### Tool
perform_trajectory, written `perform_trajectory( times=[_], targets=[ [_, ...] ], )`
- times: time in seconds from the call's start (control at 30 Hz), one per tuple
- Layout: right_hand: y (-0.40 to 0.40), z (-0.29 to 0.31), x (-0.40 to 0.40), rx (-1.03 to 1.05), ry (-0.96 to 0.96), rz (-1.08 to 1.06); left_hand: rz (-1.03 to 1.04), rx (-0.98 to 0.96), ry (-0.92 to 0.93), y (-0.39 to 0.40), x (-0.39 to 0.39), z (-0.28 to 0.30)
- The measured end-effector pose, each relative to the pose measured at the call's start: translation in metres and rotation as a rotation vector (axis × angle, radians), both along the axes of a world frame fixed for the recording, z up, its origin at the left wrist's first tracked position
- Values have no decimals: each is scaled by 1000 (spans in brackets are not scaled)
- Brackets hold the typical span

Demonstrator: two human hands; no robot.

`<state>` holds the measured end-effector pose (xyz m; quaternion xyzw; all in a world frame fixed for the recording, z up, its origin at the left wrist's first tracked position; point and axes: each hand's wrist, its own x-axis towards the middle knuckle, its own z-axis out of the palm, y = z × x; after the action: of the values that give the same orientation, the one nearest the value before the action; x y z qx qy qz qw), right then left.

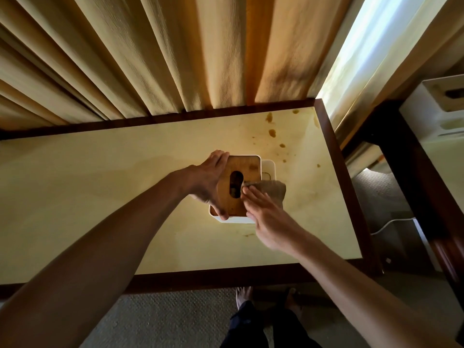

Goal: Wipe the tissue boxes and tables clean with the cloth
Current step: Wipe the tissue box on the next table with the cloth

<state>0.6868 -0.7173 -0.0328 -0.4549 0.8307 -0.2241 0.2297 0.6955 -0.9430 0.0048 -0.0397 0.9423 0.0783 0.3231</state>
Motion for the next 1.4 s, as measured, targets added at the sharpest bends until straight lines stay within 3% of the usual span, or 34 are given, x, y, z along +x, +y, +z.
perform_trajectory(
  times=[0.4, 1.07, 1.2, 1.3, 1.4],
  targets=[
    [-3, 5, 25, 33, -16, 151, 26, 23, -20, 1, 1, -2],
    [10, 13, 20, 105, 72, 190, 14, 22, -13, -4, 1, -6],
    [41, 23, 11, -23, -129, 45, -8, 8, -6, -7, 2, -7],
    [67, 41, -2, -240, -351, -223, -84, -48, 11, -7, 2, -7],
    [90, 46, -21, -445, -414, -459, -64, -1, 122, 3, 3, -3]
  ],
)
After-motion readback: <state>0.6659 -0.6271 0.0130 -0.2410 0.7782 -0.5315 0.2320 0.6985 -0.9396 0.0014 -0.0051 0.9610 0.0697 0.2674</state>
